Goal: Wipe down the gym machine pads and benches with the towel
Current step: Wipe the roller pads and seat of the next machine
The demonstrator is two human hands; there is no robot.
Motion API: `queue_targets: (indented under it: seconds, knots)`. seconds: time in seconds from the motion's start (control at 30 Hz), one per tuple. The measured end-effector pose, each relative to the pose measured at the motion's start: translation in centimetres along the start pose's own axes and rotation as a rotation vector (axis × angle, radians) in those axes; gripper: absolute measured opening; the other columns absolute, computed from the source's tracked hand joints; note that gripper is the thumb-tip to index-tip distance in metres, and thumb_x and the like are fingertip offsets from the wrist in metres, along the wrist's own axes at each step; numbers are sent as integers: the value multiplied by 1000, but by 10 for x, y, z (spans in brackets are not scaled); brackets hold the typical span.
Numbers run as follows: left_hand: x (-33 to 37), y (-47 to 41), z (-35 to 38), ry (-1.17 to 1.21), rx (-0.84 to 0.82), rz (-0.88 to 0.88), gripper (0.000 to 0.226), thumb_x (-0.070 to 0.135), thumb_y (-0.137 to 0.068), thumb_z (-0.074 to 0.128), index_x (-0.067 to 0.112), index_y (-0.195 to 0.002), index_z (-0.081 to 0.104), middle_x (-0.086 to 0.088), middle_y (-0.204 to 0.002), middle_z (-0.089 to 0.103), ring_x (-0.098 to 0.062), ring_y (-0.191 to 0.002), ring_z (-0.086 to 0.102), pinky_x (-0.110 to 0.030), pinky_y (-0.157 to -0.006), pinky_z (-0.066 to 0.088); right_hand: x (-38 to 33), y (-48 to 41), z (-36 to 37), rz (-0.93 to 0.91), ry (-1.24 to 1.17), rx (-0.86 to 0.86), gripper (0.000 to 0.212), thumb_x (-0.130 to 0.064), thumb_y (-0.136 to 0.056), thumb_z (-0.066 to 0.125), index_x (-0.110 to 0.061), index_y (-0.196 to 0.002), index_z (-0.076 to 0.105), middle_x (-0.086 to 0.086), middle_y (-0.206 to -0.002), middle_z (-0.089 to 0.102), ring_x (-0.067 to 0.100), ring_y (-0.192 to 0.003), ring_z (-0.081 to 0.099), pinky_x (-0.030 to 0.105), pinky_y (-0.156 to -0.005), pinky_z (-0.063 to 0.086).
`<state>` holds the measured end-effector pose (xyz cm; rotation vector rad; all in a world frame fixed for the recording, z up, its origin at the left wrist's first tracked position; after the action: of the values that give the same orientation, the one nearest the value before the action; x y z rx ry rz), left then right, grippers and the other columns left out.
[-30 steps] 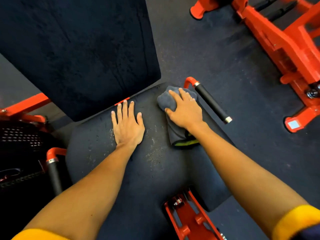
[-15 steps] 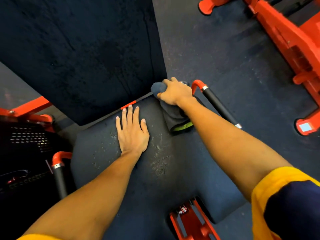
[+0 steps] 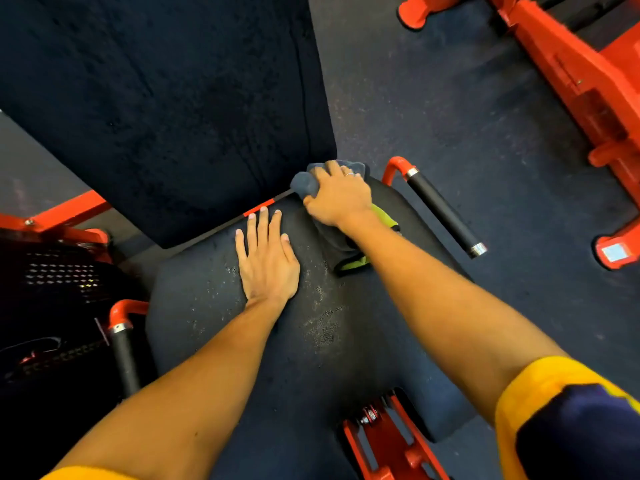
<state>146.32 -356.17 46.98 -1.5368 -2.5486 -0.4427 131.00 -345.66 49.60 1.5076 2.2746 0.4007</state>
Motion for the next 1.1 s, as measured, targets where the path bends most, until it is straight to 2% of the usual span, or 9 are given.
queue_targets:
  seconds: [0.1, 0.23, 0.33, 0.5, 0.67, 0.77, 0.83, 0.93, 1.1]
  knots:
    - [0, 2, -1, 3, 6, 6, 63, 36, -101, 12, 20, -159, 32, -1, -168, 24, -20, -157, 15, -48, -128, 9, -25, 32, 17, -135, 46, -9, 69, -53, -97, 50, -27, -159, 33, 8, -167, 28, 38, -151, 27, 49, -120, 25]
    - [0, 1, -2, 14, -7, 8, 65, 34, -99, 11, 21, -160, 30, -1, -169, 22, -20, -157, 14, -47, -128, 8, -9, 112, 28, -239, -16, 40, 71, -53, -97, 55, -30, -161, 33, 7, -170, 25, 37, -155, 24, 49, -123, 22]
    - [1, 1, -3, 13, -7, 0, 63, 35, -101, 12, 22, -160, 30, 0, -169, 22, -19, -157, 14, -47, -128, 7, 11, 107, 30, -122, -29, 25, 72, -55, -101, 50, -31, -164, 24, 5, -172, 17, 31, -158, 17, 49, -126, 17]
    - [1, -1, -1, 14, -10, 4, 56, 31, -105, 22, 22, -159, 30, -1, -169, 23, -20, -157, 14, -48, -128, 8, -4, 44, 15, 49, -106, 33, 71, -51, -102, 49, -27, -164, 23, 9, -173, 13, 39, -157, 13, 52, -126, 14]
    - [0, 0, 1, 2, -54, 17, 57, 32, -107, 27, 20, -162, 20, -1, -171, 13, -19, -158, 6, -46, -128, 2, -29, 94, 21, -83, -142, 63, 76, -50, -95, 58, -20, -160, 31, 8, -170, 23, 35, -155, 23, 48, -124, 22]
    - [0, 3, 0, 20, -57, 33, 55, 30, -108, 27, 20, -162, 18, -2, -171, 11, -19, -158, 3, -45, -128, -1, -11, 134, 30, -145, -98, 67, 74, -59, -95, 58, -26, -158, 37, 7, -169, 25, 32, -153, 31, 46, -121, 29]
    - [1, 5, -3, 33, -54, 36, 55, 30, -109, 26, 19, -162, 20, -3, -171, 13, -20, -158, 5, -46, -128, 0, 10, 133, 25, -93, -79, 77, 73, -63, -96, 56, -33, -159, 35, 8, -170, 24, 32, -152, 32, 47, -121, 28]
    - [2, 12, -6, 22, -53, 59, 55, 31, -109, 26, 18, -163, 19, -4, -171, 12, -21, -158, 6, -45, -128, 0, 22, 108, 19, 28, -69, 99, 74, -63, -99, 50, -30, -162, 28, 7, -172, 18, 34, -155, 23, 51, -125, 18]
    - [-7, 26, -7, 2, -81, 81, 57, 33, -109, 25, 18, -163, 14, -3, -172, 7, -19, -158, 2, -43, -128, -2, -20, 124, 34, 110, -110, 99, 77, -64, -103, 36, -25, -166, 16, 10, -173, 6, 40, -157, 13, 52, -127, 12]
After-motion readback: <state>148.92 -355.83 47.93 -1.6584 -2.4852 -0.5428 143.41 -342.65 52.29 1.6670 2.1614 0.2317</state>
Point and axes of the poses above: each hand's wrist, its own y-axis away from the middle knuckle, its own z-axis out of the palm, x = y × z, the point moved 8 cm from there along -y, towards the middle knuckle
